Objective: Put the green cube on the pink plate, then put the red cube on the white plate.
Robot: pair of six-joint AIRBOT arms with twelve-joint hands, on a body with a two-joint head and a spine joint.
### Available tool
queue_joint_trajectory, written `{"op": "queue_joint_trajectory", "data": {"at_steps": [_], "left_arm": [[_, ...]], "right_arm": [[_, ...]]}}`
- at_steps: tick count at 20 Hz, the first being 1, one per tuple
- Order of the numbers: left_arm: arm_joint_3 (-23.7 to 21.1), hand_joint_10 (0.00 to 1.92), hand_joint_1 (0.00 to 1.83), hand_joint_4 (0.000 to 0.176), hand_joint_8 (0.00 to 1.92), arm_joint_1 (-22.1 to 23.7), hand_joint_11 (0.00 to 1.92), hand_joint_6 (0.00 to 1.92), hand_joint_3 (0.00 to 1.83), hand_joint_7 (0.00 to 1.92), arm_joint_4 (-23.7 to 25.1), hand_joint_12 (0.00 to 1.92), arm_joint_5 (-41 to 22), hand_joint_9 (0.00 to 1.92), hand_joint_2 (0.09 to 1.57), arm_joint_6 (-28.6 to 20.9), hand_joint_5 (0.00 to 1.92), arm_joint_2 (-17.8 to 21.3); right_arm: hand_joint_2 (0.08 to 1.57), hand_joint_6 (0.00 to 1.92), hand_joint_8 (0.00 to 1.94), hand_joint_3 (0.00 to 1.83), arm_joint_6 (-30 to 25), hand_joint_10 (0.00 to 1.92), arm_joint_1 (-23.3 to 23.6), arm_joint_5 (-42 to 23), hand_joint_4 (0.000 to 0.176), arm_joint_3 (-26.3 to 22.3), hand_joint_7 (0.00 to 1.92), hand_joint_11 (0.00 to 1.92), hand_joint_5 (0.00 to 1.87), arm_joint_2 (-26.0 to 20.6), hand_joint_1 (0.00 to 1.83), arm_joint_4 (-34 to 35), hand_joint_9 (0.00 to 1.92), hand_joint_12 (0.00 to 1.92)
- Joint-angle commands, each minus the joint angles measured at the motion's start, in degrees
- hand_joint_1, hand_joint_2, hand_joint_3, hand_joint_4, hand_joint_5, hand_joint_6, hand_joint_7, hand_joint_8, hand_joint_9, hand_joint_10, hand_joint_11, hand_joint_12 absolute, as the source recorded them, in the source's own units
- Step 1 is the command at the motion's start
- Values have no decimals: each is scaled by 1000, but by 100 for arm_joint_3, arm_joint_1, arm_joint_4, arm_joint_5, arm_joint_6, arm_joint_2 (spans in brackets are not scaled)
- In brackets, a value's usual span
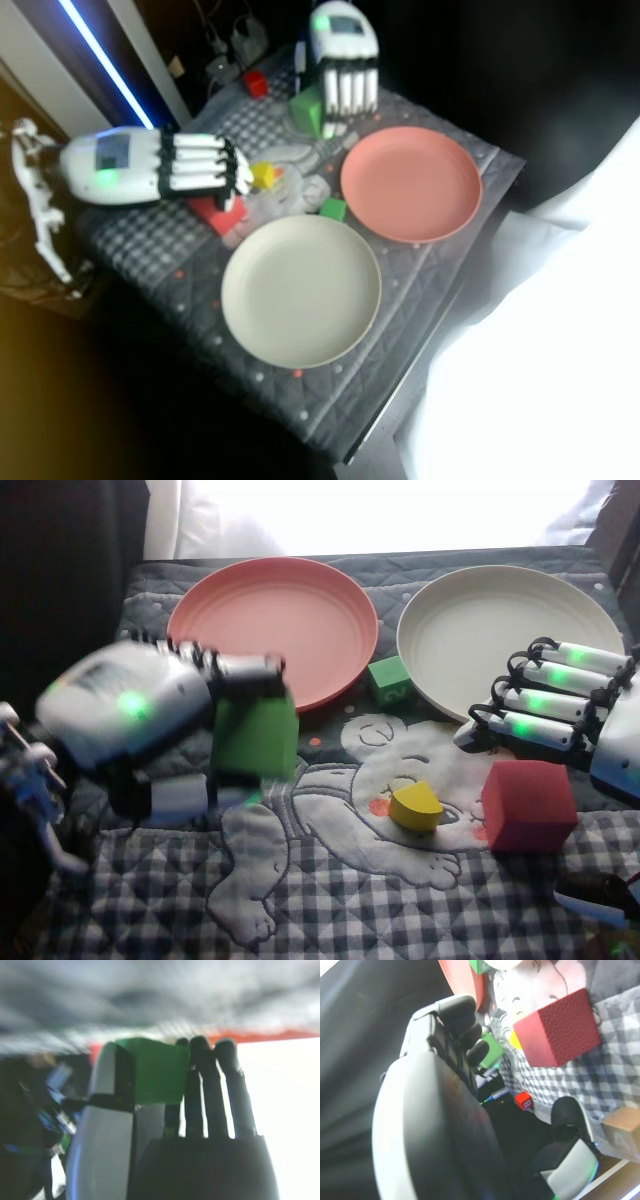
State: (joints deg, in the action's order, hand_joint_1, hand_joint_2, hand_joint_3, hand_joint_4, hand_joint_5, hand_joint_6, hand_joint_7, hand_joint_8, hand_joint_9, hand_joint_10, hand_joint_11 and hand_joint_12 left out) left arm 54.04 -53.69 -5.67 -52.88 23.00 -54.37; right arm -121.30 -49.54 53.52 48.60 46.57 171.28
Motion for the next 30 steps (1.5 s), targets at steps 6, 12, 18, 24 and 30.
{"op": "queue_joint_trajectory", "data": {"at_steps": [6,12,18,24,30], "left_arm": [[523,1433,1159,0,1485,538,571,1365,0,780,-538,1829,-847,679,1274,-21,616,-145],[1350,1516,1333,0,1305,1288,492,1252,0,826,-683,1661,81,743,1219,-21,684,-613],[2066,1361,1152,0,1473,1794,504,1311,2,778,-679,1782,1192,674,1258,-21,676,-1110],[2625,1156,992,65,1012,1883,36,1331,0,536,-847,1781,1905,323,1236,-21,749,-1523],[2754,3,679,175,2,1847,0,12,0,74,-1016,6,1974,0,970,-21,304,-1585]], "right_arm": [[580,606,379,578,1,812,73,673,0,34,228,0,181,58,850,110,0,1589],[585,651,373,589,1,815,77,674,0,60,222,0,159,101,899,110,0,1582],[570,655,415,617,1,855,83,676,0,91,229,0,173,141,888,110,0,1626],[613,522,318,565,1,858,99,678,0,109,274,0,212,160,870,110,0,1567],[616,486,259,527,1,768,144,702,0,120,265,0,193,157,875,110,0,1441]]}}
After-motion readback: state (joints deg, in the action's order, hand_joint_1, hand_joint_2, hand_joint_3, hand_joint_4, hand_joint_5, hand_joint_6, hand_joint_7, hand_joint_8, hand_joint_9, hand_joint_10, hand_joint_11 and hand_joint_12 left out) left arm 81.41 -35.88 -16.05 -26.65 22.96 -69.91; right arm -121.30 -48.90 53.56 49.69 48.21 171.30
